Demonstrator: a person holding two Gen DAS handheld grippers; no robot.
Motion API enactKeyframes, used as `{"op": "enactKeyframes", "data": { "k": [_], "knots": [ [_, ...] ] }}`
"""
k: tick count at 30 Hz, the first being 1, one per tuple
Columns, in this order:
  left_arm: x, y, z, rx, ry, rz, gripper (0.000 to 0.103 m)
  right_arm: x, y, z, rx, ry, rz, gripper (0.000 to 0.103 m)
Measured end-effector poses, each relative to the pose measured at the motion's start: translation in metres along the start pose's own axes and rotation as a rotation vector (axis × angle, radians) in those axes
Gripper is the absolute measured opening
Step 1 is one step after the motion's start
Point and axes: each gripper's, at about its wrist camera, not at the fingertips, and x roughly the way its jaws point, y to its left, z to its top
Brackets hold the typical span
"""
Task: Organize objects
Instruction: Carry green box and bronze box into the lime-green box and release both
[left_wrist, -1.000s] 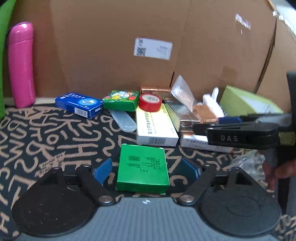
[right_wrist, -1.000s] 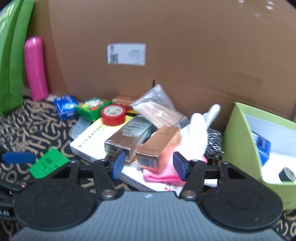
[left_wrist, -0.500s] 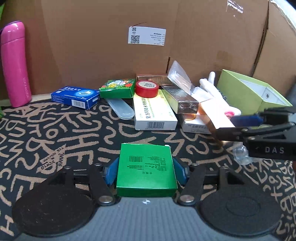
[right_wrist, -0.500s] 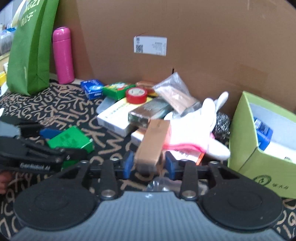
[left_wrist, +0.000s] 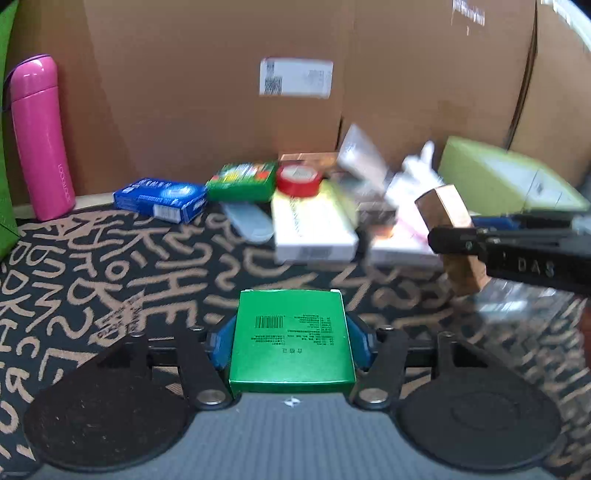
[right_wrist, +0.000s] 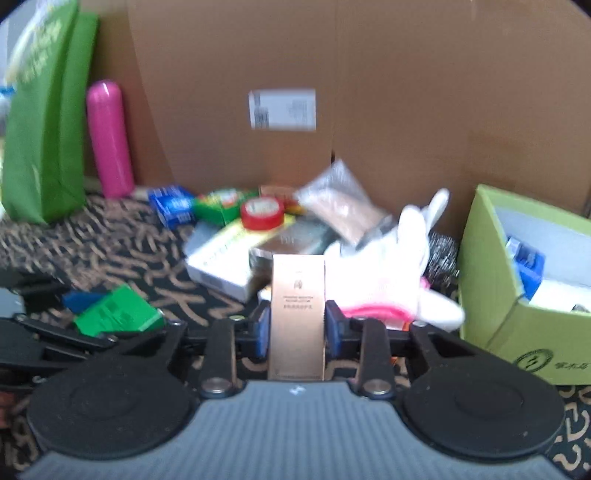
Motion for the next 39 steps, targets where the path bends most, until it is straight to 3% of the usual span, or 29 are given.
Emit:
{"op": "enactKeyframes", "data": {
  "k": [4, 9, 14, 17, 24, 32, 34, 35, 36, 37, 39],
  "knots": [
    [-0.023, -0.023, 0.025, 0.001, -0.073, -0.079, 0.063, -0.036, -0.019, 0.013, 0.034, -0.093, 0.035, 0.030],
    [-0.037, -0.074, 0.069, 0.038, -0.145, -0.207, 0.063, -0.085, -0.063, 0.031, 0.071, -0.195, -0.009, 0.030],
    [-0.026, -0.142, 0.111, 0.086, -0.165, -0.332, 0.063, -0.119, -0.127, 0.041, 0.097, -0.234, -0.156, 0.030],
    [-0.003, -0.181, 0.130, 0.101, -0.138, -0.381, 0.063, -0.126, -0.166, 0.043, 0.116, -0.229, -0.247, 0.030],
    [0.073, -0.256, 0.149, 0.179, -0.074, -0.384, 0.063, -0.094, -0.249, 0.034, 0.138, -0.129, -0.380, 0.030],
    [0.150, -0.287, 0.153, 0.202, -0.004, -0.343, 0.064, -0.039, -0.306, 0.021, 0.197, -0.028, -0.366, 0.030],
    [0.159, -0.286, 0.152, 0.176, -0.025, -0.336, 0.079, -0.027, -0.312, 0.017, 0.192, -0.006, -0.370, 0.030],
    [0.159, -0.283, 0.151, 0.164, -0.027, -0.325, 0.095, -0.021, -0.314, 0.015, 0.187, 0.007, -0.372, 0.037],
    [0.161, -0.282, 0.150, 0.150, -0.027, -0.313, 0.097, -0.018, -0.316, 0.012, 0.179, 0.014, -0.375, 0.043],
    [0.160, -0.282, 0.149, 0.142, -0.026, -0.311, 0.097, -0.021, -0.315, 0.005, 0.162, 0.007, -0.380, 0.059],
    [0.159, -0.280, 0.149, 0.135, -0.021, -0.315, 0.097, -0.024, -0.305, 0.003, 0.132, -0.009, -0.357, 0.069]
  ]
}}
